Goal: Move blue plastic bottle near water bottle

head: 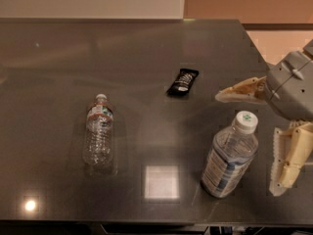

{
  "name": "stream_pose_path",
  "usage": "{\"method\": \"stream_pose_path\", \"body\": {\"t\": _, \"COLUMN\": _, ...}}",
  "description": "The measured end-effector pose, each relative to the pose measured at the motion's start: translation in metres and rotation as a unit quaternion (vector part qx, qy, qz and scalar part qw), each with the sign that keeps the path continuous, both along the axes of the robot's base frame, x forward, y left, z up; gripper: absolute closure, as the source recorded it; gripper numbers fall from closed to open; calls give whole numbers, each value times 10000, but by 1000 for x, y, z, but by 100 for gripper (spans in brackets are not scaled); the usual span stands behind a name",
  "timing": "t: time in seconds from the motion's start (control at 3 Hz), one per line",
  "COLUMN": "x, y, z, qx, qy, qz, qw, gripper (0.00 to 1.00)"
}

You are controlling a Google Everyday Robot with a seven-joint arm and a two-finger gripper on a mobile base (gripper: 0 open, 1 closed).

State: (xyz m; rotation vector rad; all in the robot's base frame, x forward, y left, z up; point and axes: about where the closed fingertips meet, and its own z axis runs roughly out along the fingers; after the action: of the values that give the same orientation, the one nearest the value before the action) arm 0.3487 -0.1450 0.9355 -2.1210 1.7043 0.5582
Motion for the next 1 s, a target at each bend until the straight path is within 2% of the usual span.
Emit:
{"method": "stream_pose_path", "body": {"t": 0.33, "x": -5, "y": 7, "z": -1, "qx": 189, "qy": 116, "qz": 119, "qw": 9997, "gripper": 18}}
{"method": "stream_pose_path", "body": {"t": 1.0, "x": -5, "y": 17, "z": 7, "qx": 384, "qy": 174, "qz": 164, "qw": 9990, "gripper": 65}}
